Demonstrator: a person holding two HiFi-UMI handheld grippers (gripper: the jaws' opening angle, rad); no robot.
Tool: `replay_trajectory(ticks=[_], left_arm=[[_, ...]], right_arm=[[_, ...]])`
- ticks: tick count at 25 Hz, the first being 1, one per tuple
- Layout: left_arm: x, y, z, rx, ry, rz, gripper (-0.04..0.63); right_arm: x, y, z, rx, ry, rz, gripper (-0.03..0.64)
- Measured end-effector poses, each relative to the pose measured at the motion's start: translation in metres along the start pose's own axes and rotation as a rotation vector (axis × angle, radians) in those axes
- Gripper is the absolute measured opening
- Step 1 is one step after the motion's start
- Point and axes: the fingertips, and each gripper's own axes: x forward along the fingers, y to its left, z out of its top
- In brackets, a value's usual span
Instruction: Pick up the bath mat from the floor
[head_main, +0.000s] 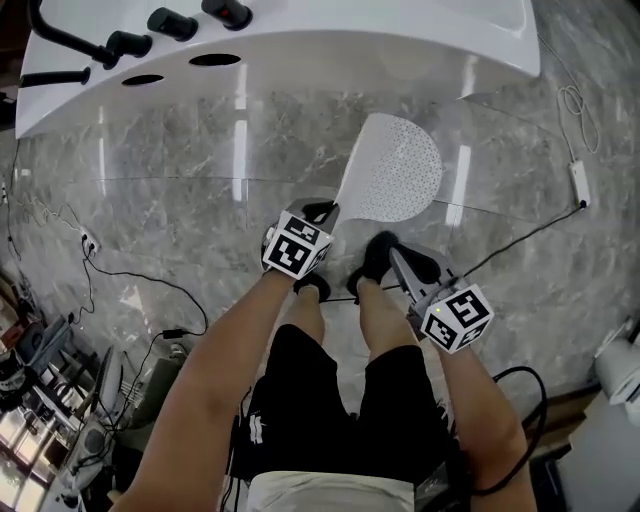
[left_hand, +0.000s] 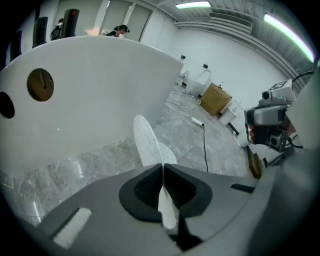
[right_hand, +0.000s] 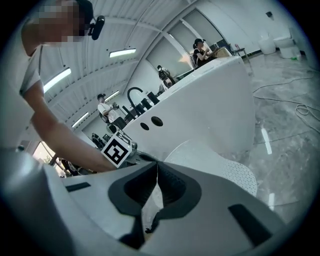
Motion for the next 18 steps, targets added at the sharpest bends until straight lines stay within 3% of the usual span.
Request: replay_trajectory(ticks=[6,12,18], left_arm=[[-0.021,-0.040,0.022,0.015,-0.016,-0.026,0.012],[-0.055,-0.092,0.049,0.001,-0.086,-0.122,0.012],[-0.090,-0.123,0.066,0.027,-0.119,-0.155,0.012]], right_arm=[[-0.037,0.002,0.008,0.010,0.005,-0.037,0.006],[-0.066,0.004,0.015,0.033,0.019,-0.088,0.006],[-0.092,-0.002,0.029,0.068,0.002,-0.131,0.006]])
